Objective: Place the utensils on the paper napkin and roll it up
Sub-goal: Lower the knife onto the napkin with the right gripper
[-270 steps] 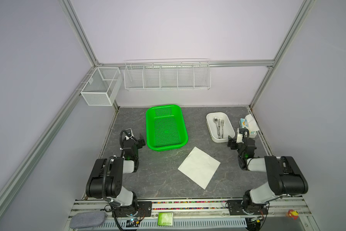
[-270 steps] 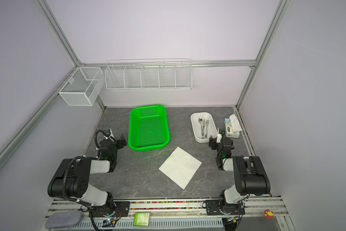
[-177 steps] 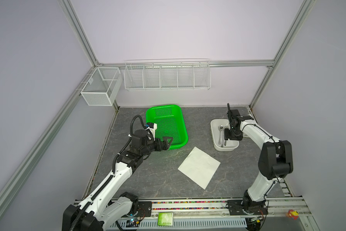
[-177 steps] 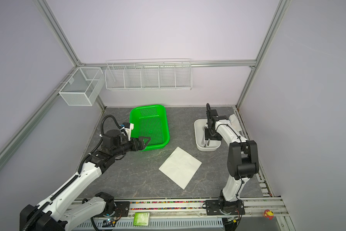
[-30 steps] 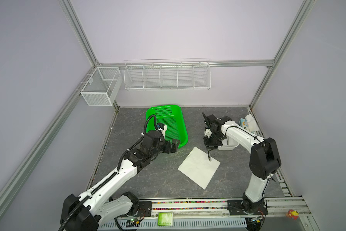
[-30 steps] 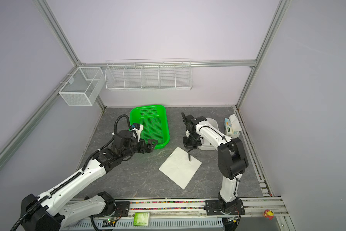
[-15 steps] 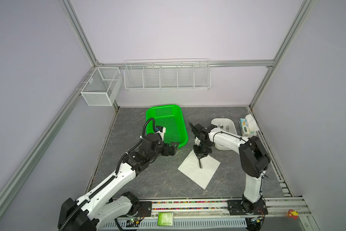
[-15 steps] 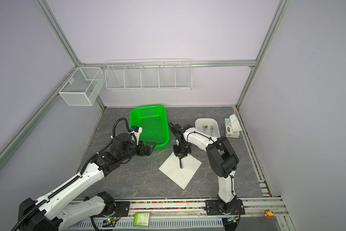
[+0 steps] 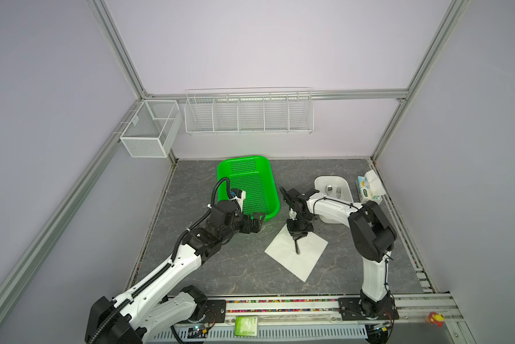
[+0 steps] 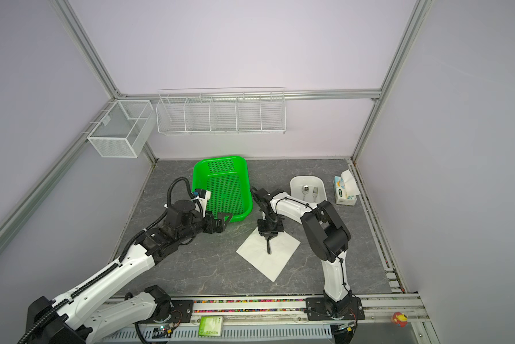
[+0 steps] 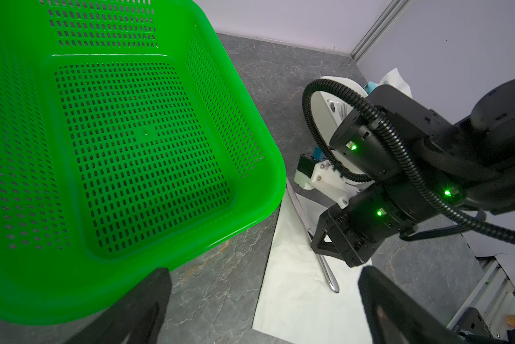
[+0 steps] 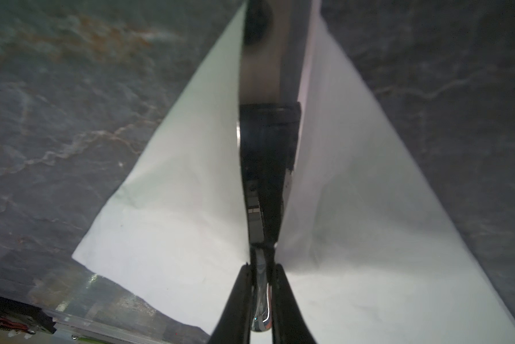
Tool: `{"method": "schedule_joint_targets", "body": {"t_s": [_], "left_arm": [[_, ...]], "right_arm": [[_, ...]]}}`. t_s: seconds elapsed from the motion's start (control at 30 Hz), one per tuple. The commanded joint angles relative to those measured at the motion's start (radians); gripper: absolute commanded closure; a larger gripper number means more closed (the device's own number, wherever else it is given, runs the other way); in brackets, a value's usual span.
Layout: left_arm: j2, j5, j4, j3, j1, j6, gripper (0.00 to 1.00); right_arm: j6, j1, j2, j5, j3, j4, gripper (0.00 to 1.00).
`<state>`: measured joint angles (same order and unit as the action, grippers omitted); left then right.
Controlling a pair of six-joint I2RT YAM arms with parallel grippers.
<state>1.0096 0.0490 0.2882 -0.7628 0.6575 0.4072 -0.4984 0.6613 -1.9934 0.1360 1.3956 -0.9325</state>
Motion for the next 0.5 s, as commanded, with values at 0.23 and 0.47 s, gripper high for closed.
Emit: {"method": "schedule_joint_targets", "body": {"t_s": [0.23, 0.47], "left_arm": [[-0.008, -0.019, -0.008, 0.015, 0.004, -0.010, 0.01], [-0.005, -0.018, -0.005, 0.013, 0.004, -0.008, 0.01]], "right_arm": [[-0.028, 0.012, -0.030, 0.001, -0.007, -0.006, 0.85], [-0.035, 0.018, 0.007, -0.008, 0.010, -0.017, 0.85]]}}
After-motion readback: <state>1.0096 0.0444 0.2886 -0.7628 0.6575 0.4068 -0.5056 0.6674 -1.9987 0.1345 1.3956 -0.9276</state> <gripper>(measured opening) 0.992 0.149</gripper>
